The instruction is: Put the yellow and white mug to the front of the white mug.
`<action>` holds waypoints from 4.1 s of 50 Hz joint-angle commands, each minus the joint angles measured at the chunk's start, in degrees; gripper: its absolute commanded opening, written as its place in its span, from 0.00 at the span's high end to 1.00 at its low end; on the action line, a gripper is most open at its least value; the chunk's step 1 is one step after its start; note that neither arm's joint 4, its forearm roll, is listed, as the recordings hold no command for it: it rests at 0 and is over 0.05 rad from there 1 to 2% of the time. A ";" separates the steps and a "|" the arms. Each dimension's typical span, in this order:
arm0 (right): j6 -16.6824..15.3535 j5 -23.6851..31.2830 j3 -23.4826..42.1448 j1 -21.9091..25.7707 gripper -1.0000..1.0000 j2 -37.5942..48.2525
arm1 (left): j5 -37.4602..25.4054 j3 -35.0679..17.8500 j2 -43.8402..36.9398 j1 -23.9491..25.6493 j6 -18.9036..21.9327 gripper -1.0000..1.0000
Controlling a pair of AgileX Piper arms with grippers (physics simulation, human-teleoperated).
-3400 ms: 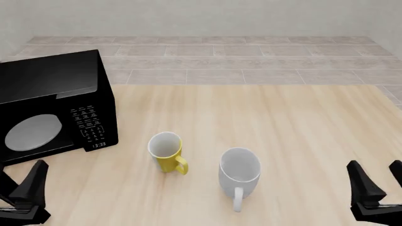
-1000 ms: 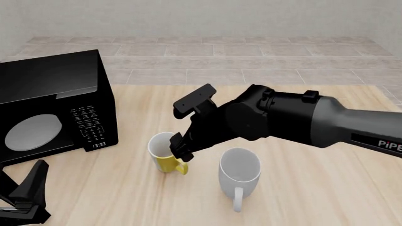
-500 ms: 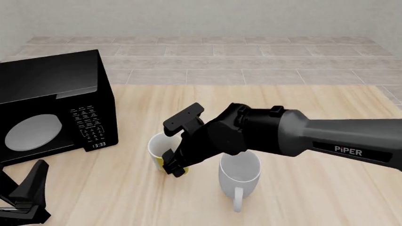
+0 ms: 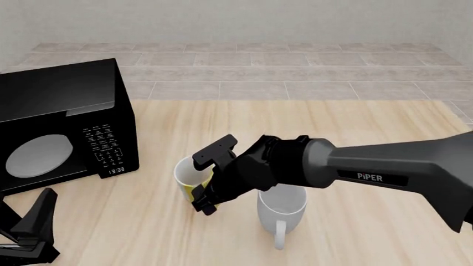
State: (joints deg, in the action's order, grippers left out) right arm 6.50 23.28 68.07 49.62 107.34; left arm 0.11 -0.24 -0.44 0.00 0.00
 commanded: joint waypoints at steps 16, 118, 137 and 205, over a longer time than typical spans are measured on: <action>2.94 -4.31 -1.67 1.22 0.00 5.19 | 0.00 0.00 0.01 -0.01 0.00 0.00; 0.83 0.89 -2.13 -20.84 1.00 -5.46 | 0.00 0.00 0.00 0.01 0.01 0.00; -0.60 0.28 -1.42 -25.51 1.00 -1.91 | 0.00 0.00 -0.01 0.00 0.01 0.00; -0.24 -1.97 -2.54 -26.43 0.00 3.11 | 0.00 0.00 0.00 -0.02 0.00 0.00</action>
State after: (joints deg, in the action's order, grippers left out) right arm 6.09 20.72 65.29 23.41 110.59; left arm 0.11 -0.24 -0.44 0.00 0.00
